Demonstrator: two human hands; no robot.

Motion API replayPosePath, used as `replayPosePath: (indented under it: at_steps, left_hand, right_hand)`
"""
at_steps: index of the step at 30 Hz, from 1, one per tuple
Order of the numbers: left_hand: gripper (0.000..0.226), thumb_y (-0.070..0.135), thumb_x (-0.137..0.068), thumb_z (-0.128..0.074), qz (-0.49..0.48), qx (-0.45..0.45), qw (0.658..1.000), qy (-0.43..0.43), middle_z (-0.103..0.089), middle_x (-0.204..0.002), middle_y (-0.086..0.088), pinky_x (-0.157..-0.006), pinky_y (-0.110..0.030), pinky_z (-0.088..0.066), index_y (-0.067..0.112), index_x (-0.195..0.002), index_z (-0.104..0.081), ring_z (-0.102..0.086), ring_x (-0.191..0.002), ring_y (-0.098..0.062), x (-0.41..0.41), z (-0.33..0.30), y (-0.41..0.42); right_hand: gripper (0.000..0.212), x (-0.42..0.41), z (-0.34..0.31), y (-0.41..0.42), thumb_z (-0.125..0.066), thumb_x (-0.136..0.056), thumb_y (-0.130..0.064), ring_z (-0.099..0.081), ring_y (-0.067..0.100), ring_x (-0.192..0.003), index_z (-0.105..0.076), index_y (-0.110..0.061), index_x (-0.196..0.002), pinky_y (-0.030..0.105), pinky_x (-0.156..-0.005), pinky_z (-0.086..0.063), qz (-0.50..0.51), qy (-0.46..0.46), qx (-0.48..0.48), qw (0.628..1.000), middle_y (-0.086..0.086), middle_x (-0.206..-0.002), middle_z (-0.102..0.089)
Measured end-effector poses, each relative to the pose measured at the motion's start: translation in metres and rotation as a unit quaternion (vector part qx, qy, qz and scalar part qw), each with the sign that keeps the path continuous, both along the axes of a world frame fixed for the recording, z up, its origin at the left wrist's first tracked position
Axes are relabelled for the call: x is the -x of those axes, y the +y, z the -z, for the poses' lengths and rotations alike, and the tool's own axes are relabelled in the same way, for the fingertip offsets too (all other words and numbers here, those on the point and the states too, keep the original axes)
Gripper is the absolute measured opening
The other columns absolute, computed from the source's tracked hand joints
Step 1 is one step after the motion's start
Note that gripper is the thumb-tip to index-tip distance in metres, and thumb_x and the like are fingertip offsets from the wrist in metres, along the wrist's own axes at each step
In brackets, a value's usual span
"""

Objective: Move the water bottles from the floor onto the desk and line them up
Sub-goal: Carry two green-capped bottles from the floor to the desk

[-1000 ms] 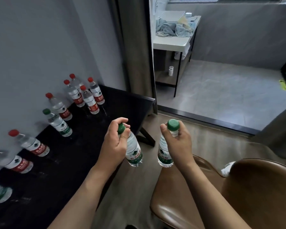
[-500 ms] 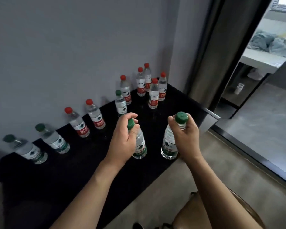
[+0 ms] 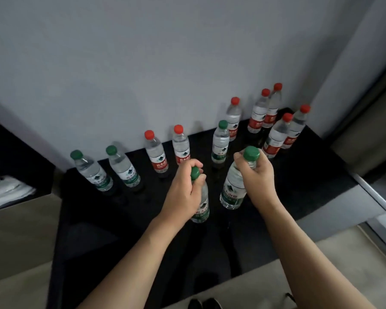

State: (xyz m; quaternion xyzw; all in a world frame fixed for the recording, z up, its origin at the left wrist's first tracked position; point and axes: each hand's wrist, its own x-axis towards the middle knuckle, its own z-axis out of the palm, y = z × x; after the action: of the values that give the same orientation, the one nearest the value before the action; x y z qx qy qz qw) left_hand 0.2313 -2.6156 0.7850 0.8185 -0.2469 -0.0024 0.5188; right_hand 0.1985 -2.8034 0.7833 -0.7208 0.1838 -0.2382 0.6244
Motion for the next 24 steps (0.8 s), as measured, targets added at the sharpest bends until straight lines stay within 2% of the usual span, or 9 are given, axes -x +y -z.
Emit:
replayPosePath:
  at_steps: [3, 5, 9, 14, 17, 20, 24]
  left_hand:
    - [0.022, 0.013, -0.098, -0.056, -0.008, 0.01, 1.0, 0.01, -0.056, -0.111, 0.003, -0.091, -0.008, -0.04, 0.024, -0.116, -0.048, -0.055, -0.107, -0.002, -0.025, 0.015, -0.027]
    - [0.021, 0.014, -0.099, -0.055, -0.021, 0.008, 1.0, 0.014, -0.055, -0.11, 0.002, -0.09, -0.011, -0.041, 0.024, -0.115, -0.047, -0.055, -0.106, -0.004, -0.044, 0.029, -0.044]
    - [0.016, 0.016, -0.099, -0.054, -0.039, -0.008, 0.999, -0.008, -0.051, -0.105, 0.004, -0.085, -0.012, -0.041, 0.018, -0.114, -0.049, -0.053, -0.097, -0.007, -0.08, 0.064, -0.071]
    - [0.016, 0.014, -0.099, -0.055, 0.006, -0.055, 0.998, -0.009, -0.049, -0.104, 0.005, -0.083, -0.008, -0.038, 0.017, -0.114, -0.049, -0.051, -0.096, -0.001, -0.108, 0.09, -0.084]
    - [0.017, 0.015, -0.099, -0.054, 0.042, -0.076, 0.996, 0.001, -0.046, -0.104, 0.011, -0.085, -0.008, -0.037, 0.024, -0.112, -0.046, -0.05, -0.097, -0.001, -0.123, 0.092, -0.085]
    - [0.024, 0.017, -0.099, -0.053, 0.07, -0.077, 0.995, 0.014, -0.044, -0.105, 0.021, -0.084, -0.008, -0.037, 0.034, -0.112, -0.043, -0.051, -0.096, -0.003, -0.128, 0.092, -0.083]
    - [0.025, 0.021, -0.1, -0.052, 0.09, -0.087, 0.991, 0.048, -0.046, -0.104, 0.02, -0.084, -0.012, -0.04, 0.037, -0.115, -0.043, -0.052, -0.096, -0.005, -0.132, 0.097, -0.082]
  right_hand:
    - [0.009, -0.033, 0.019, -0.023, -0.069, -0.087, -0.037, -0.061, -0.002, -0.074, -0.062, -0.033, -0.085, 0.009, -0.065, -0.047, 0.007, 0.019, 0.003, 1.0, -0.009, -0.084, -0.066]
    - [0.01, -0.054, 0.035, -0.039, -0.07, -0.086, -0.041, -0.062, -0.003, -0.076, -0.062, -0.035, -0.086, 0.009, -0.064, -0.046, 0.011, 0.037, 0.004, 0.999, -0.012, -0.084, -0.066]
    - [0.017, -0.087, 0.074, -0.066, -0.072, -0.083, -0.044, -0.065, -0.001, -0.083, -0.062, -0.037, -0.095, 0.021, -0.073, -0.049, 0.031, 0.061, -0.015, 0.998, -0.012, -0.09, -0.067]
    - [0.017, -0.105, 0.105, -0.08, -0.071, -0.085, -0.041, -0.065, 0.003, -0.091, -0.061, -0.04, -0.1, 0.033, -0.083, -0.055, 0.019, 0.086, -0.037, 0.995, -0.01, -0.095, -0.067]
    - [0.014, -0.111, 0.113, -0.082, -0.069, -0.087, -0.039, -0.065, 0.008, -0.092, -0.061, -0.039, -0.099, 0.035, -0.084, -0.054, 0.028, 0.083, -0.067, 0.994, -0.009, -0.095, -0.067]
    - [0.017, -0.112, 0.119, -0.081, -0.069, -0.088, -0.035, -0.064, 0.001, -0.089, -0.059, -0.038, -0.101, 0.031, -0.082, -0.052, 0.03, 0.079, -0.068, 0.994, -0.01, -0.096, -0.066]
    - [0.021, -0.114, 0.126, -0.079, -0.07, -0.086, -0.033, -0.063, 0.002, -0.091, -0.059, -0.037, -0.104, 0.029, -0.081, -0.051, 0.031, 0.074, -0.056, 0.995, -0.01, -0.099, -0.064]
